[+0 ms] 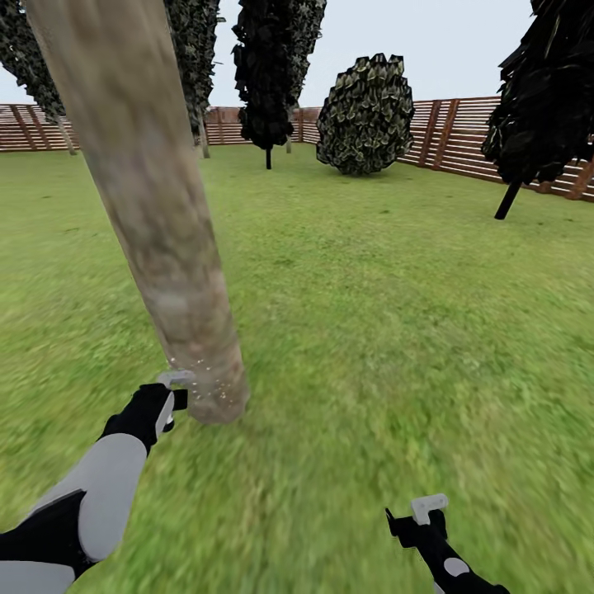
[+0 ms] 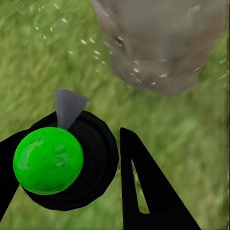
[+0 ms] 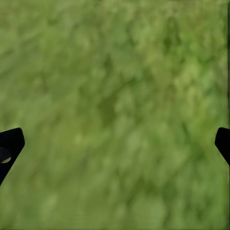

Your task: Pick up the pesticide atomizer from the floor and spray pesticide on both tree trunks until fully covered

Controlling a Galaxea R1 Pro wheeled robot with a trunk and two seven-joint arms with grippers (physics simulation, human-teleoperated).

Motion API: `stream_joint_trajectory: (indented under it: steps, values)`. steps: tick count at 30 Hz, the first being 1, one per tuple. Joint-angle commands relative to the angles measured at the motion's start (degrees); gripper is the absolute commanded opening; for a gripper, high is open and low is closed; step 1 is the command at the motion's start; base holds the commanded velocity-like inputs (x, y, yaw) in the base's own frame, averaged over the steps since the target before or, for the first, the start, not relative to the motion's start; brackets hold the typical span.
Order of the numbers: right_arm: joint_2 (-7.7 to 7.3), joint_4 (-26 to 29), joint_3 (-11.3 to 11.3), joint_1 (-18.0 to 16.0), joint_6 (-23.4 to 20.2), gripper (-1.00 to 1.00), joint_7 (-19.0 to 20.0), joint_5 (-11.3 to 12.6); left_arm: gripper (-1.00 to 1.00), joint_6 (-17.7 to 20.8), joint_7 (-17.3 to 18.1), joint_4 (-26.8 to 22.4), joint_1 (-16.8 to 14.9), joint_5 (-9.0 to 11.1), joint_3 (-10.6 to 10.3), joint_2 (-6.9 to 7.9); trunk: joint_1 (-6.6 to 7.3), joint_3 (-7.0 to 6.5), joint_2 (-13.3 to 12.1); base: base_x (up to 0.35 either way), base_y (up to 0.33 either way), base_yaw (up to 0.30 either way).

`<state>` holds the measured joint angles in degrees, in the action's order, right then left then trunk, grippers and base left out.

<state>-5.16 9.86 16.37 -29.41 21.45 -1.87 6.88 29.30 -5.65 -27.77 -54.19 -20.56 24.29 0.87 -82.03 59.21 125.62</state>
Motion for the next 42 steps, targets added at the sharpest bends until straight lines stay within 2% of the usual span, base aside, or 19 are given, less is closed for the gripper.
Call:
stream_joint_trajectory:
  steps: [1,24,38,42]
  values:
    - [-0.02,-0.02,0.5,-0.03,0.16,1.0,-0.18,0.59,-1.0,0.23,-0.06,-0.08,-0.04,-0.07,0.21,-0.06,-0.01,0.05,0.02,0.184,-0.217,0.0]
    - [-0.02,-0.02,0.5,-0.03,0.14,1.0,-0.15,0.59,-1.0,0.23,-0.07,-0.04,0.05,-0.09,0.15,0.01,-0.01,0.05,0.02,0.067,-0.264,0.005]
    - [-0.01,-0.02,0.5,-0.03,0.12,1.0,-0.15,0.58,-1.0,0.32,-0.14,0.7,0.14,-0.27,0.15,0.12,-0.01,0.05,0.02,0.087,-0.254,0.267]
    - [-0.02,-0.02,0.5,-0.03,0.13,1.0,-0.15,0.56,-1.0,0.22,-0.24,0.18,3.05,-0.27,0.64,1.66,-0.01,0.05,0.02,0.239,-0.183,0.094]
